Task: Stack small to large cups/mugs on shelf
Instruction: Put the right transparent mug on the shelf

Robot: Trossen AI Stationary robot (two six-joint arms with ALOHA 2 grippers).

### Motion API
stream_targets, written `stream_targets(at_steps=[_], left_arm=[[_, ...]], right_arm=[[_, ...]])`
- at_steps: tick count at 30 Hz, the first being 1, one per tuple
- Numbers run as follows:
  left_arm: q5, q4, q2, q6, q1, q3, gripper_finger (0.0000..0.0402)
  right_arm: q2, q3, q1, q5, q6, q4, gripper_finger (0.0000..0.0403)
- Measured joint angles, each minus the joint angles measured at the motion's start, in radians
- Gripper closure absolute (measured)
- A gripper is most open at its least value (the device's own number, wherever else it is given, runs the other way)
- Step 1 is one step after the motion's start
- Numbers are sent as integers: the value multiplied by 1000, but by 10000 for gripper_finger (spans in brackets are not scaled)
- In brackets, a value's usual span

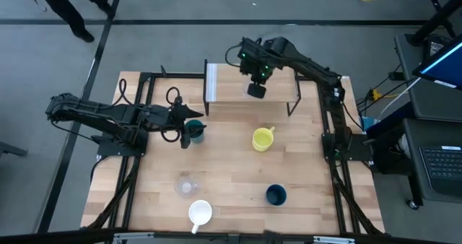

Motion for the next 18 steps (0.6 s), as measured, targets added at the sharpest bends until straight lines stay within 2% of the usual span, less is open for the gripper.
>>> stream_targets(at_steps=[13, 18], left_arm=[[0, -14, 0, 0, 0, 0, 195], [0, -15, 0, 0, 0, 0, 195]], right_arm=[[13, -13, -82, -6, -30, -4, 400], [13, -13, -84, -8, -28, -4, 377]])
